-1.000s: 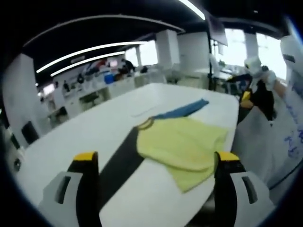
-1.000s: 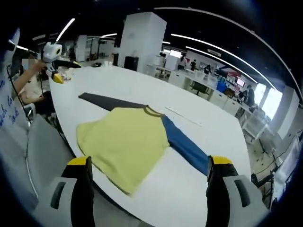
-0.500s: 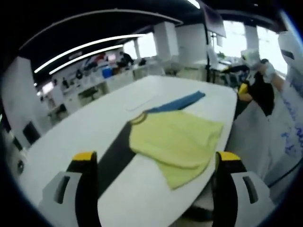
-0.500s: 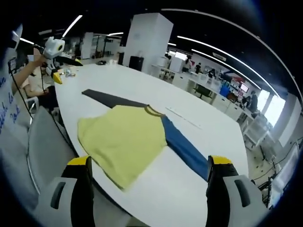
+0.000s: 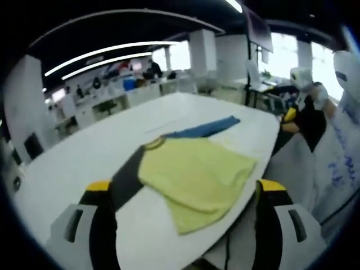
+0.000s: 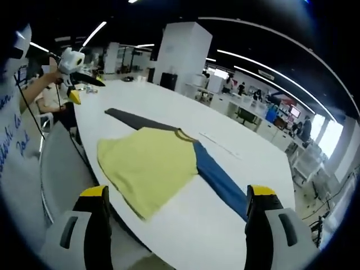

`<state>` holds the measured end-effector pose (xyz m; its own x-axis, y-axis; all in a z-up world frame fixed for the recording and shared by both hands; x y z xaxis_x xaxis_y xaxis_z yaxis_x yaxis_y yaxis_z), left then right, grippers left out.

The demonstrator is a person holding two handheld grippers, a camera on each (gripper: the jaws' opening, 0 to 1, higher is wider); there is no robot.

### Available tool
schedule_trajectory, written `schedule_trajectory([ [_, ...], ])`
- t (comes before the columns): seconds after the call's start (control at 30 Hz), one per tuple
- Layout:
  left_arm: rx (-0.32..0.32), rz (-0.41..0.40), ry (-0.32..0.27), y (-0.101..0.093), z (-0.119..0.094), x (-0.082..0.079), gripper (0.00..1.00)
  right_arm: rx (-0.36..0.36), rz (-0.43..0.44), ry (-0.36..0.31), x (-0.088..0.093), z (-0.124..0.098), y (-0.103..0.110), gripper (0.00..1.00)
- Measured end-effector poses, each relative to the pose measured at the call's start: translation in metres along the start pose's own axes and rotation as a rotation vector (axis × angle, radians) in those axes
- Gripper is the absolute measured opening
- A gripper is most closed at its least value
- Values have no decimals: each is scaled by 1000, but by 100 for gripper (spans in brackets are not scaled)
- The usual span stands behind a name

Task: Fold the garment on the visible template until the final outline fits inside the template.

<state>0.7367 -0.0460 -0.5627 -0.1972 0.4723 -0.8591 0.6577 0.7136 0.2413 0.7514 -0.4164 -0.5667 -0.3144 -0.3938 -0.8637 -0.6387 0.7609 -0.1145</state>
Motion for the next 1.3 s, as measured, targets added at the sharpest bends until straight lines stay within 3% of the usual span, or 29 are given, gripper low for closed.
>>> schedule_trajectory([
  [0.07, -19, 16, -9, -8, 0, 1, 99, 7, -27, -7, 1, -5, -6, 100],
  [0.2, -25, -14, 35, -20, 2, 13, 99, -21, -13, -9, 7, -6, -6, 100],
  [0.3, -23, -18, 43, -28, 3, 13, 99, -41, -20, -5, 11, -7, -6, 100],
  [0.5, -32, 2, 50, -32, 1, 9, 99, -55, -15, 4, 15, -6, -14, 100],
  [0.7, -40, 21, 98, -24, 5, 23, 99, -52, 14, 1, 12, 2, -15, 100],
  [0.8, -28, 16, 145, -21, 8, 36, 99, -50, 35, -1, 13, 8, -13, 100],
  [0.93, 11, -7, 127, -17, 13, 41, 97, -37, 52, 22, 22, 16, -10, 100],
  [1.07, 24, -2, 159, -11, 16, 49, 92, -43, 74, 62, 34, 24, -2, 100],
  [1.13, 84, -10, 189, -19, 18, 55, 89, -42, 78, 66, 37, 28, 2, 100],
  [1.3, 121, -5, 220, -22, 27, 66, 86, -51, 95, 105, 46, 35, 10, 100],
])
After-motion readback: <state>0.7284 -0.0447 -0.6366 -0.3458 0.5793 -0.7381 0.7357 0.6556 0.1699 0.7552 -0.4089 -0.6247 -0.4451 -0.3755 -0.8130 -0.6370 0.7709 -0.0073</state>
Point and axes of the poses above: the point that each gripper's makers call its tool centre point, and the gripper's own axes: z roughly forward along the fingers, y roughly to its left, x roughly out of its underside, the point moved 1 cm from there along -z, roughly backward along the fingers, and after that the axes turned 11 degrees about z, right-handed, at the moved point
